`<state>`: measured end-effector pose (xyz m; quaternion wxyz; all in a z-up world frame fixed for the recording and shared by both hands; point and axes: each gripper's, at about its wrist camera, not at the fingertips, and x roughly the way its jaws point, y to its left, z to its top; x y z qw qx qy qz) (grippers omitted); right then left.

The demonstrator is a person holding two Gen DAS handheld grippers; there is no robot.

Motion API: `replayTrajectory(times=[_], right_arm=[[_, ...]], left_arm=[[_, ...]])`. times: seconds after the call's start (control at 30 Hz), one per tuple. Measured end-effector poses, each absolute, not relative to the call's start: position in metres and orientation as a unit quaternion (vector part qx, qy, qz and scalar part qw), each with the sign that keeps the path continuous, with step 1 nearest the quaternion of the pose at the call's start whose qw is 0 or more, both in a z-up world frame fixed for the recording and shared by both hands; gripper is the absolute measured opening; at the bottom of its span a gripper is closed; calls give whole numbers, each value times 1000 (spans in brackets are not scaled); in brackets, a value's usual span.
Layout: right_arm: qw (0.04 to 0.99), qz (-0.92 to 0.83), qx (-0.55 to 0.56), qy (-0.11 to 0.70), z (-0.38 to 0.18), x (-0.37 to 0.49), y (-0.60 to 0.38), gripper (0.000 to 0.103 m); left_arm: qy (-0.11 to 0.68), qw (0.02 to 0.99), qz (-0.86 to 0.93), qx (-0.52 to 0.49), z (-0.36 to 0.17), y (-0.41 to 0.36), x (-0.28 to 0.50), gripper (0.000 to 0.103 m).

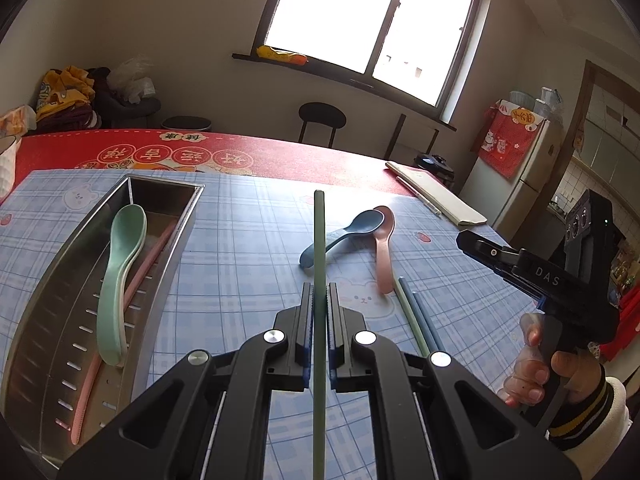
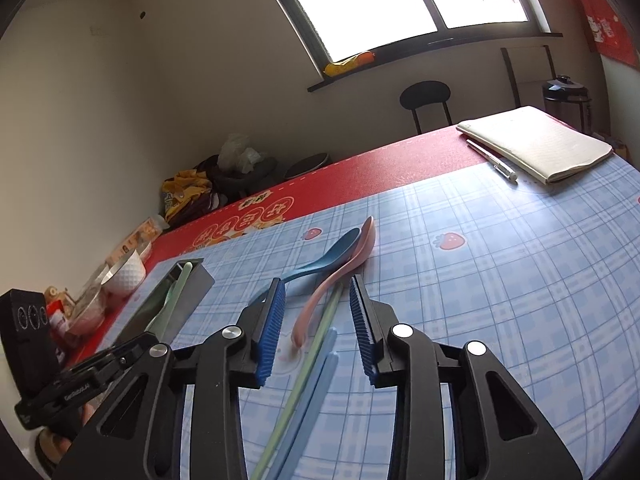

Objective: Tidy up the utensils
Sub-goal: 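Grasp the pink spoon with the right gripper and lift it while the left gripper holds the green chopstick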

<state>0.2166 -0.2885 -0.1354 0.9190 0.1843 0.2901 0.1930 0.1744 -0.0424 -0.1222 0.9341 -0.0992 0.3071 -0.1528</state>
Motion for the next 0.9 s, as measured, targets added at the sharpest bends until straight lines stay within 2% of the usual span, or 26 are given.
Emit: replayTrajectory(times=[0.1, 0.5, 0.9], right_arm=[[911, 194, 190, 311, -139, 223, -288, 21], [859, 138, 247, 427, -149, 291, -258, 21], [842, 97, 250, 468, -161, 306, -233, 21]], left_arm=[[307, 932, -152, -115, -121, -36, 175, 6], [308, 931, -153, -124, -124, -32, 178, 6], [305, 932, -147, -128, -121, -29, 177, 6]])
